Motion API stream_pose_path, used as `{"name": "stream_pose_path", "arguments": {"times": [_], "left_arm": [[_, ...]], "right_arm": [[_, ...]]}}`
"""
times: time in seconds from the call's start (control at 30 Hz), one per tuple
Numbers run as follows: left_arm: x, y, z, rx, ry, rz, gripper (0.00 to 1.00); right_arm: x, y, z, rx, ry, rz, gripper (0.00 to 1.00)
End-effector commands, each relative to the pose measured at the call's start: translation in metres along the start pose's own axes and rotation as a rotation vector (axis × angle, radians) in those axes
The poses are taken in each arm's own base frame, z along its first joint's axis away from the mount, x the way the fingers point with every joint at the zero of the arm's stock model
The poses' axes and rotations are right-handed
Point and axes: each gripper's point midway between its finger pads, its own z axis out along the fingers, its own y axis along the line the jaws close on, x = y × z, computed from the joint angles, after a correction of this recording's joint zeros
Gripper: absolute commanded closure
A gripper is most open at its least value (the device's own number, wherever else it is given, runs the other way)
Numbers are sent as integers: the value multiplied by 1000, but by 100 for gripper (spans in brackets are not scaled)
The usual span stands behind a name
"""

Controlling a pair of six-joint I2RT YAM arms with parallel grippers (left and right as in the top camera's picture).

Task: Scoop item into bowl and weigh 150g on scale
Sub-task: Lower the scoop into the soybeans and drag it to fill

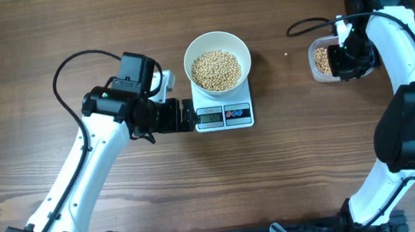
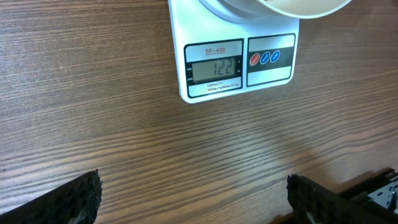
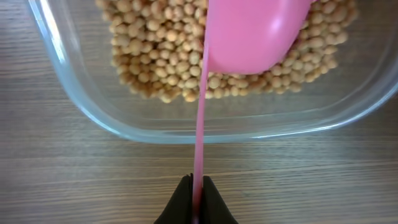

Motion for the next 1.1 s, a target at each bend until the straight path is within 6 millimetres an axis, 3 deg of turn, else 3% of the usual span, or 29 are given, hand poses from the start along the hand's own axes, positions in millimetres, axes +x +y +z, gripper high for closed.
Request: {"name": "stream_pose_path", "arguments": {"times": [0.0, 0.4, 0.8, 1.07], "left_arm": [[1, 0, 2, 9, 9, 15, 0], [1, 0, 2, 9, 9, 15, 0], [1, 0, 2, 9, 9, 15, 0], [1, 0, 2, 9, 9, 15, 0]], "right_arm": [[4, 25, 6, -132, 34, -20, 96], [-3, 50, -1, -323, -7, -24, 96], [-9, 31, -12, -531, -56, 103, 96], [-3, 19, -13, -553, -42, 143, 96]]}}
